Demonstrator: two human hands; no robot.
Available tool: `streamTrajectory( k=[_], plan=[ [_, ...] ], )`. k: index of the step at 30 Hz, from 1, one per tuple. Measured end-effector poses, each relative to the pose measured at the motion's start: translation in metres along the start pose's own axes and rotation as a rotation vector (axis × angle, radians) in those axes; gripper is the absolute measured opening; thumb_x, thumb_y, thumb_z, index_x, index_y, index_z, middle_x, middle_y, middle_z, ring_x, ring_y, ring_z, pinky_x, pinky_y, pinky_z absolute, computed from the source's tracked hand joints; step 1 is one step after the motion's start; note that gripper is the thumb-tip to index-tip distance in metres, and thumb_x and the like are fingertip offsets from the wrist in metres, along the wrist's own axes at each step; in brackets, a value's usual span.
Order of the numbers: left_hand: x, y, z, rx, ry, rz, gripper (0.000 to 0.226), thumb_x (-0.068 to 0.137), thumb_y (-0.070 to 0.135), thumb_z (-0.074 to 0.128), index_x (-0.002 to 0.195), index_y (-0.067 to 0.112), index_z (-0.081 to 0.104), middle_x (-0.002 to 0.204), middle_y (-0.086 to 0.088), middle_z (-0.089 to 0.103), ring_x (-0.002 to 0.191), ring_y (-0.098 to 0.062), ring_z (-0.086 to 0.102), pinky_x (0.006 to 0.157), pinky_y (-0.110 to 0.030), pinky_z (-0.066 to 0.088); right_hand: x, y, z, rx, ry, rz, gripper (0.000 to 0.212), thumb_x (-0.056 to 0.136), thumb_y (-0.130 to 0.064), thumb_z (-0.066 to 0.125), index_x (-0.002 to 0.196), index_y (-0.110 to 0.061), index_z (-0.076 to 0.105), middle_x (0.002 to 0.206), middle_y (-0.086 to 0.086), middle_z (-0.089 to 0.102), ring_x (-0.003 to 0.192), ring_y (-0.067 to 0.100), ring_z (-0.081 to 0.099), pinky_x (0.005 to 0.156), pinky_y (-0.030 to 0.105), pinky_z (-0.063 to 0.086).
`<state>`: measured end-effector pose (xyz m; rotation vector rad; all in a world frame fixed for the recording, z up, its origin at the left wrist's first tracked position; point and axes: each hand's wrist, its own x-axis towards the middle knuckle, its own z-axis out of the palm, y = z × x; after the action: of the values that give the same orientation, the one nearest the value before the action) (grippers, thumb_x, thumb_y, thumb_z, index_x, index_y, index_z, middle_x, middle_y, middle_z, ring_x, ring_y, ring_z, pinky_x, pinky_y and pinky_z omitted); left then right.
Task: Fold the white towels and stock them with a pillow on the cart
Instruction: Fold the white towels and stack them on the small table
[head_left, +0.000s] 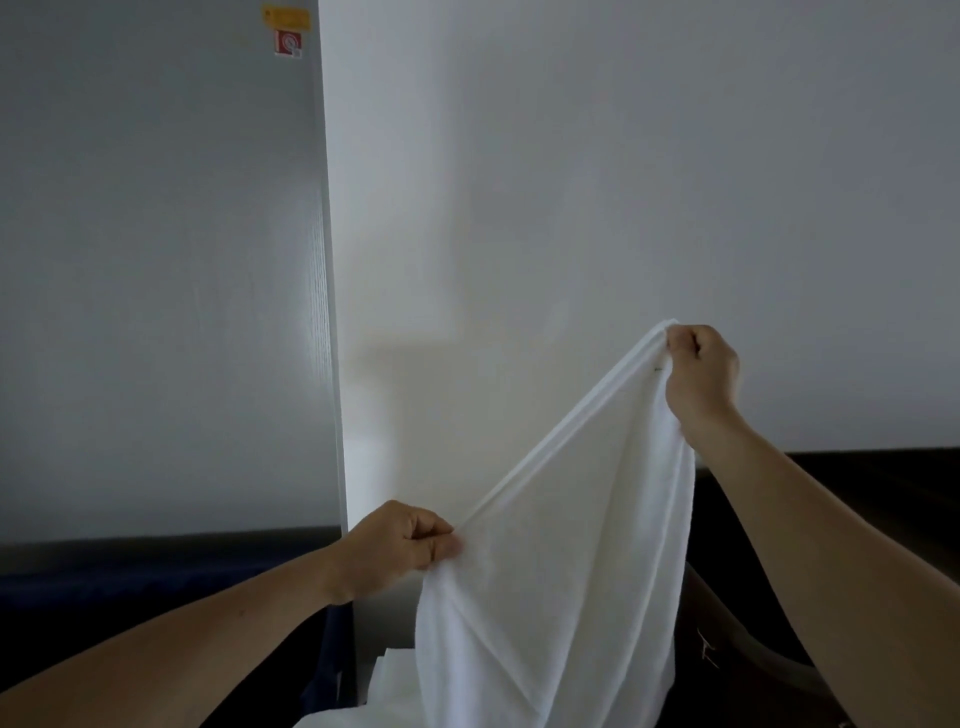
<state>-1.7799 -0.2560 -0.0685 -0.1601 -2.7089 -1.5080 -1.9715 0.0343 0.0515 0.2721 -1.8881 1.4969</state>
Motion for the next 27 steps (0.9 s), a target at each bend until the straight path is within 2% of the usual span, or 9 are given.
streamTrajectory(
  k=[3, 7, 9, 12, 16, 18, 22, 25, 27],
  plan=[
    [-0.001, -0.005, -0.003, -0.027, 0.045, 0.022, 0.018, 0.098, 0.023, 0.064, 0.110, 0.019, 0.076, 0.105, 0.009, 0.076, 0.102, -0.007, 0.070, 0.096, -0.023, 0.052, 0.000, -0.002, 0.000, 0.004, -0.006, 0.004, 0.030, 0.100, -0.033, 0.048, 0.071, -0.024, 0.052, 0.068, -0.011, 0.050, 0.062, 0.005, 0.045, 0.060, 0.028, 0.036],
    [0.000, -0.009, -0.008, 0.134, 0.134, 0.057, 0.015, 0.100, 0.022, 0.059, 0.106, 0.023, 0.073, 0.100, 0.010, 0.075, 0.093, -0.005, 0.069, 0.091, -0.026, 0.055, -0.002, -0.005, 0.001, -0.012, -0.008, 0.007, 0.032, 0.099, -0.035, 0.048, 0.069, -0.025, 0.051, 0.067, -0.011, 0.050, 0.061, 0.005, 0.044, 0.056, 0.026, 0.035],
    [-0.002, -0.009, -0.009, 0.169, 0.136, 0.082, 0.011, 0.101, 0.024, 0.058, 0.109, 0.026, 0.063, 0.097, 0.005, 0.075, 0.090, -0.010, 0.069, 0.086, -0.027, 0.055, -0.003, -0.006, 0.000, 0.002, -0.004, 0.019, 0.032, 0.098, -0.035, 0.048, 0.069, -0.024, 0.052, 0.067, -0.011, 0.049, 0.060, 0.006, 0.044, 0.057, 0.027, 0.035],
    [-0.002, -0.009, -0.010, 0.141, 0.088, 0.064, 0.025, 0.098, 0.028, 0.061, 0.119, 0.033, 0.048, 0.098, 0.002, 0.074, 0.093, -0.011, 0.069, 0.083, -0.019, 0.053, -0.003, -0.007, -0.002, -0.002, -0.003, 0.020, 0.033, 0.098, -0.035, 0.048, 0.068, -0.024, 0.051, 0.065, -0.010, 0.047, 0.059, 0.007, 0.042, 0.055, 0.027, 0.034],
    [-0.002, -0.018, -0.006, 0.167, -0.019, -0.021, 0.017, 0.095, 0.029, 0.067, 0.110, 0.021, 0.069, 0.101, 0.006, 0.076, 0.096, -0.008, 0.070, 0.093, -0.024, 0.054, -0.003, -0.008, -0.008, 0.007, 0.016, 0.015, 0.032, 0.099, -0.033, 0.048, 0.068, -0.025, 0.051, 0.066, -0.012, 0.048, 0.059, 0.005, 0.042, 0.055, 0.026, 0.034],
    [-0.003, -0.022, -0.004, 0.187, -0.032, -0.034, 0.016, 0.095, 0.032, 0.066, 0.105, 0.020, 0.073, 0.100, 0.006, 0.076, 0.094, -0.009, 0.071, 0.092, -0.027, 0.055, -0.004, -0.009, -0.010, 0.001, 0.012, 0.019, 0.033, 0.100, -0.032, 0.047, 0.067, -0.024, 0.049, 0.066, -0.011, 0.047, 0.059, 0.006, 0.041, 0.055, 0.026, 0.034],
    [0.003, -0.008, -0.009, 0.112, 0.197, -0.027, 0.016, 0.099, 0.025, 0.059, 0.093, 0.020, 0.073, 0.088, 0.002, 0.074, 0.083, -0.019, 0.068, 0.082, -0.031, 0.054, -0.003, -0.013, -0.023, -0.011, 0.042, 0.065, 0.035, 0.100, -0.032, 0.046, 0.066, -0.021, 0.045, 0.065, -0.007, 0.042, 0.057, 0.010, 0.038, 0.051, 0.027, 0.030],
    [0.017, 0.028, -0.017, 0.044, 0.378, 0.017, 0.019, 0.098, 0.023, 0.058, 0.083, 0.021, 0.070, 0.073, 0.008, 0.066, 0.067, -0.007, 0.058, 0.063, -0.023, 0.047, -0.005, -0.024, -0.036, -0.178, -0.197, 0.019, 0.029, 0.097, -0.024, 0.052, 0.071, -0.011, 0.059, 0.068, 0.005, 0.056, 0.066, 0.025, 0.051, 0.051, 0.032, 0.036],
    [0.029, 0.063, -0.014, 0.111, 0.381, 0.098, 0.021, 0.098, 0.026, 0.056, 0.080, 0.023, 0.067, 0.067, 0.015, 0.062, 0.057, 0.002, 0.052, 0.051, -0.013, 0.041, -0.021, -0.035, -0.028, -0.253, -0.389, -0.048, 0.023, 0.097, -0.015, 0.057, 0.090, 0.001, 0.071, 0.091, 0.020, 0.069, 0.089, 0.034, 0.062, 0.071, 0.038, 0.046]
  ],
)
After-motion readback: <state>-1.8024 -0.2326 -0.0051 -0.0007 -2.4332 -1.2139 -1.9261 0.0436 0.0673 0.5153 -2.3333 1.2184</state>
